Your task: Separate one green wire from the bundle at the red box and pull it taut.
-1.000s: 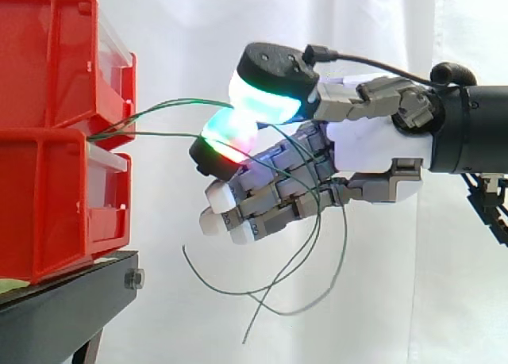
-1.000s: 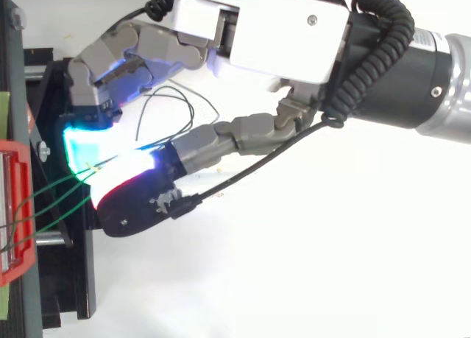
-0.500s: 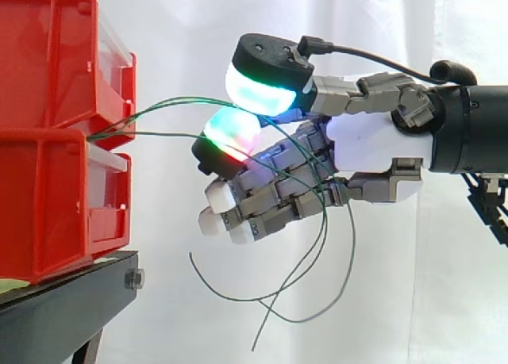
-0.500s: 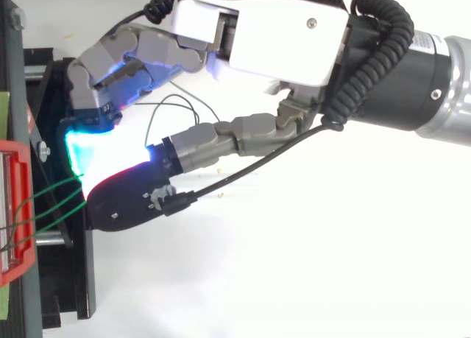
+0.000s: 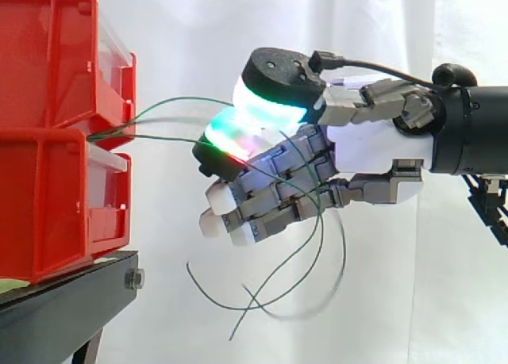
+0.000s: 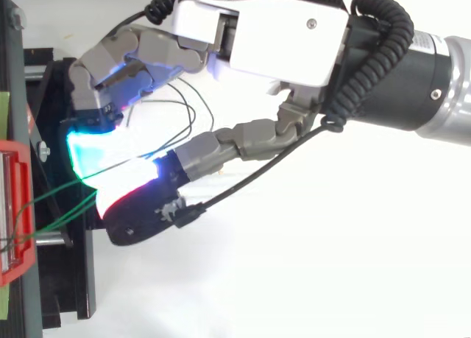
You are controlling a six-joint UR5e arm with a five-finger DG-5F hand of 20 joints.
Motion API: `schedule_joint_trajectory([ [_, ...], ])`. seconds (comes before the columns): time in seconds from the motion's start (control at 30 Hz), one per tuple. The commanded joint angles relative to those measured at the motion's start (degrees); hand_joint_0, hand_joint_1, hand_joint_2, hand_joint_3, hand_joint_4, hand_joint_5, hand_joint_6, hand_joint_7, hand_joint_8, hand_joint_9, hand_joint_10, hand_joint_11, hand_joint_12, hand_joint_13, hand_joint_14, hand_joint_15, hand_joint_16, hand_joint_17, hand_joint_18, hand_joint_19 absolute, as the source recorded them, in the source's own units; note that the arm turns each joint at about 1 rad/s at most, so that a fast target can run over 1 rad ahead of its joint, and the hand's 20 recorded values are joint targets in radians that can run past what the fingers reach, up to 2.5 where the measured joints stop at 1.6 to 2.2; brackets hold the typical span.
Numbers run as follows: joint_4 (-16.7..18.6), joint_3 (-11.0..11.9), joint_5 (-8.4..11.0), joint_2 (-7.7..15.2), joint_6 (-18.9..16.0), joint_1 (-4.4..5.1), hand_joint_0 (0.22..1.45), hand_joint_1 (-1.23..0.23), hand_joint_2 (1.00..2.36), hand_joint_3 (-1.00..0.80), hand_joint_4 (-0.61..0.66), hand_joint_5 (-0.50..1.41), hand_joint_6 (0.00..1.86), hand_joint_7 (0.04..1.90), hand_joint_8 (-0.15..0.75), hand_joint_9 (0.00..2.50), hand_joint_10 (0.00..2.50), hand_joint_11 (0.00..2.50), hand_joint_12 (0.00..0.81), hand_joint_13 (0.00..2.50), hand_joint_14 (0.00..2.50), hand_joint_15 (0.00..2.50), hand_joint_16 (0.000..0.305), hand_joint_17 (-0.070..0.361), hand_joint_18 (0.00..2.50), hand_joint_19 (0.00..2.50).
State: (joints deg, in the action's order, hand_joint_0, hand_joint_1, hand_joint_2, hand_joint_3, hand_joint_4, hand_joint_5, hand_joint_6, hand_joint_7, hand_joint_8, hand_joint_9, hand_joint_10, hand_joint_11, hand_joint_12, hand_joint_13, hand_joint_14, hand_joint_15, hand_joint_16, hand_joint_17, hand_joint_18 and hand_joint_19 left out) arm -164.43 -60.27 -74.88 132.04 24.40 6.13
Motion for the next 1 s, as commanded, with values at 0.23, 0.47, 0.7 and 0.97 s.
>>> schedule_joint_trajectory([
  [0.23,-0.10,-0.02,0.00,-0.03,-0.58,0.02,0.52,-0.69,1.00,-0.50,0.20,-0.17,0.90,1.03,0.314,0.83,0.01,0.56,0.357,0.61,0.01,0.26,0.049,0.110,0.55,0.28],
  [0.47,0.08,-0.11,0.00,-0.03,-0.84,0.02,0.51,-0.55,1.00,-0.50,0.20,-0.17,0.89,1.05,0.325,0.85,0.01,0.55,0.359,0.61,0.01,0.28,0.048,0.107,0.52,0.29],
  [0.7,0.16,-0.11,0.00,0.06,-0.84,0.02,0.56,-0.58,1.00,-0.43,0.19,-0.16,0.88,1.08,0.316,0.85,0.01,0.56,0.348,0.60,0.01,0.27,0.044,0.100,0.49,0.29],
  [0.97,0.25,-0.11,-0.09,0.06,-0.93,0.02,0.58,-0.65,1.02,-0.24,0.16,-0.16,0.90,1.10,0.315,0.86,0.02,0.57,0.343,0.60,0.01,0.26,0.043,0.096,0.50,0.28],
])
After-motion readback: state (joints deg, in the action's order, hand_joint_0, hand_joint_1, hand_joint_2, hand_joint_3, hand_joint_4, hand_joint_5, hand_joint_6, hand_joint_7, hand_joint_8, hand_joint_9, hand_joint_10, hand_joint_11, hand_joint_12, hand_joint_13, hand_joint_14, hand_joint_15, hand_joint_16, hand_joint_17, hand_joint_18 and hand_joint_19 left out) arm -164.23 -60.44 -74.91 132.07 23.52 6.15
